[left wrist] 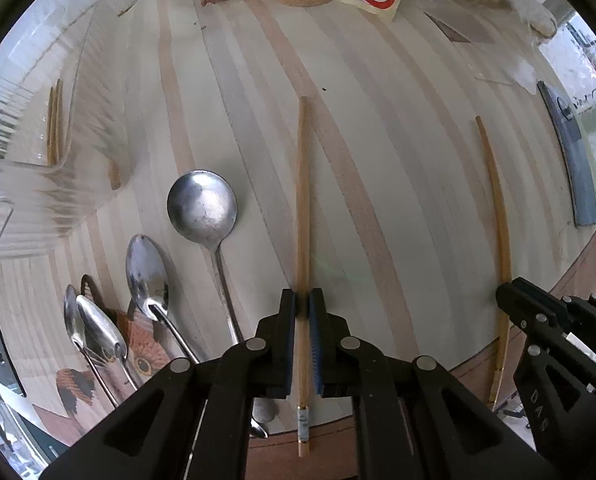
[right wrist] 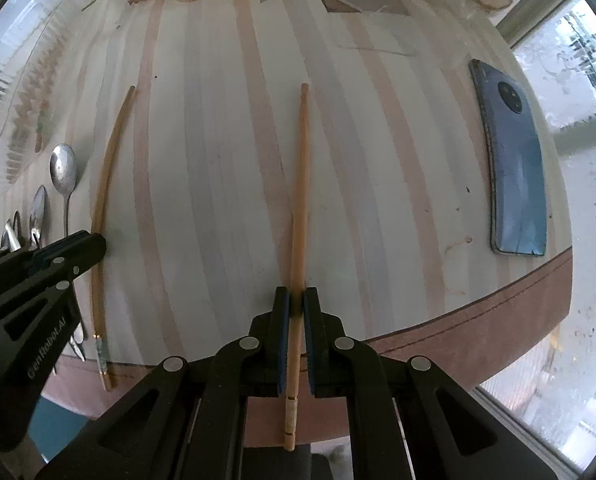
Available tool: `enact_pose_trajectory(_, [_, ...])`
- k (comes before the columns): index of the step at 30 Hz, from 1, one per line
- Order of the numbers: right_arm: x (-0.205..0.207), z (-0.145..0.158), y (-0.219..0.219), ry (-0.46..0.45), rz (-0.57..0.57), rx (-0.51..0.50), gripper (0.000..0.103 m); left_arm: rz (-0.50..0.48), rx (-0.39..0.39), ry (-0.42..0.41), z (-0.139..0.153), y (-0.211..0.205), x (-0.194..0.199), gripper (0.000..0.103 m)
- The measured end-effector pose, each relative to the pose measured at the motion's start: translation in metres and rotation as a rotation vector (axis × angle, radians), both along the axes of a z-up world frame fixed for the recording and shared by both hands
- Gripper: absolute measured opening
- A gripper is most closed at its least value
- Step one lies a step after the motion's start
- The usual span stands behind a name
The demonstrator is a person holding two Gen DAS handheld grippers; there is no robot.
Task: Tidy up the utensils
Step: 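Carry both chopsticks to the clear basket and open the left tool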
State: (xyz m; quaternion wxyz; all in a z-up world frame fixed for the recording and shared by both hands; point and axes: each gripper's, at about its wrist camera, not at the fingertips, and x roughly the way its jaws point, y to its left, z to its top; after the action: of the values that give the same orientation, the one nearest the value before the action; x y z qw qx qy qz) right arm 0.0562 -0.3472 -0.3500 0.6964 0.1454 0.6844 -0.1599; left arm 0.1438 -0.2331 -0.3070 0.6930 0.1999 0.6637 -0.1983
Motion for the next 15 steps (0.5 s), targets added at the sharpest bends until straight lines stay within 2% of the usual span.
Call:
enact_pose_trajectory(5, [-0.004,0.023,0.003,-0.059,-0.02,-0.019,0.007,-0.004,-0.057,-0.053,0.033,0.0,-0.009,0.004])
enact_pose_trajectory(8, [-0.004,0.045,0.002,-0.1,-0.025,-0.022,0.007,-0.005,-0.1,-0.123,0.065,0.001,-0.009,0.004])
enact_pose_trajectory(15, [0.011,0.115,0.004,-0.244,-0.018,-0.033,0.007,0.055,-0.208,-0.214,0.135,0.012,0.014,0.004])
